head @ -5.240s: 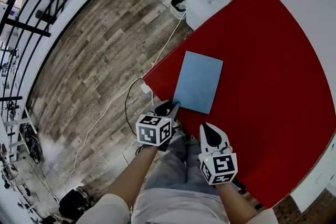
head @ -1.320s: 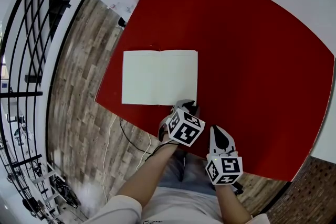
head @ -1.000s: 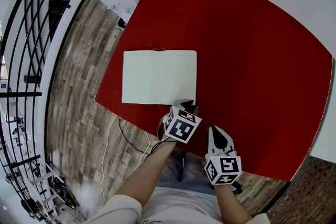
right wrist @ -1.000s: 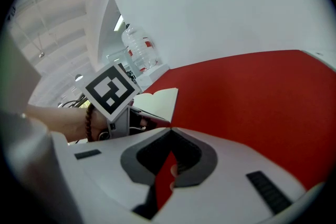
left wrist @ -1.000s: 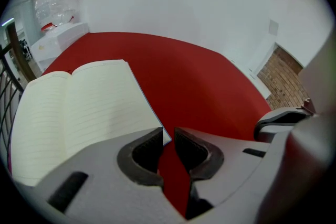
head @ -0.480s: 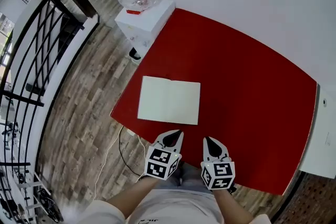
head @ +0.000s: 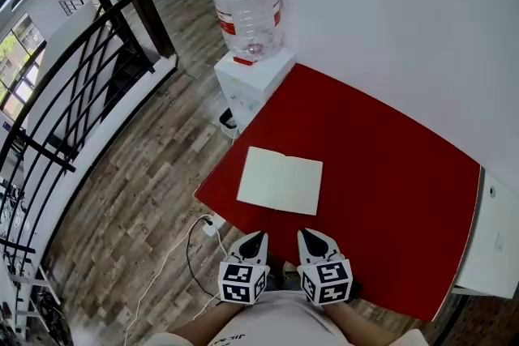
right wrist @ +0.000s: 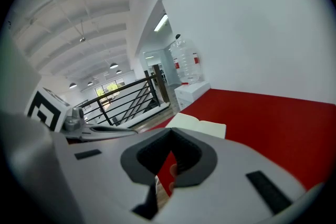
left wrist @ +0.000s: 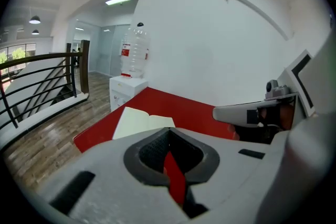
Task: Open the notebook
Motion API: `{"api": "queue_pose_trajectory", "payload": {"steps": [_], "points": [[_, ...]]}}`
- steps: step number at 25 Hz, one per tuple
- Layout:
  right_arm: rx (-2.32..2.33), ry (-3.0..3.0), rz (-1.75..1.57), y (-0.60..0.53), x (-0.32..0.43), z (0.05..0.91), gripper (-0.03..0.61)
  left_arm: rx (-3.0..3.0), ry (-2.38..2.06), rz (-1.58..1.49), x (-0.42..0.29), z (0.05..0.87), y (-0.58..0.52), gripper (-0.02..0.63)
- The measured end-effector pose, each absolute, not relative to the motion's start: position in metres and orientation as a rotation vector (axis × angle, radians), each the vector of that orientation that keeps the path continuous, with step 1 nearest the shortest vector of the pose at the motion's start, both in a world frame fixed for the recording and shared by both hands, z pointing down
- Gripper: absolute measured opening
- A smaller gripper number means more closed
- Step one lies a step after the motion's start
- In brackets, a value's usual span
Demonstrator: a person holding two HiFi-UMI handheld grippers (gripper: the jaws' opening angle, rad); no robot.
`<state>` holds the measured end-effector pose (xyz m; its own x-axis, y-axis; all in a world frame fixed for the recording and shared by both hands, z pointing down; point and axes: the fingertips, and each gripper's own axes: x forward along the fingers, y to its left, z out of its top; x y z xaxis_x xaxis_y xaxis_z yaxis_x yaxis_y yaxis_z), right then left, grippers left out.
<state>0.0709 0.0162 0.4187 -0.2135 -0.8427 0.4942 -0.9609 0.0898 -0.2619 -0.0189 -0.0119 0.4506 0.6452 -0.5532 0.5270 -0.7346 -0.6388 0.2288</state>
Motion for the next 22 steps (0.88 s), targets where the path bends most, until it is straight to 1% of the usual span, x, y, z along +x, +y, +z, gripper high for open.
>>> {"api": "queue_pose_trajectory", "payload": {"steps": [5,10,22], "points": [[1.76,-2.225,0.696,0.02,0.04,0.4,0.005,2.513,-1.036,0.53,-0.014,0.429,-0.006,0.006],[1.773,-2.216,0.739,0.019,0.041,0.405,0.005,2.516,-1.026,0.537,-0.015,0.43,-0.006,0.006],[1.774,-2.203,0.728,0.022,0.044,0.409,0.005,2.535,-1.009,0.548,-0.007,0.431,-0.009,0.006]]}}
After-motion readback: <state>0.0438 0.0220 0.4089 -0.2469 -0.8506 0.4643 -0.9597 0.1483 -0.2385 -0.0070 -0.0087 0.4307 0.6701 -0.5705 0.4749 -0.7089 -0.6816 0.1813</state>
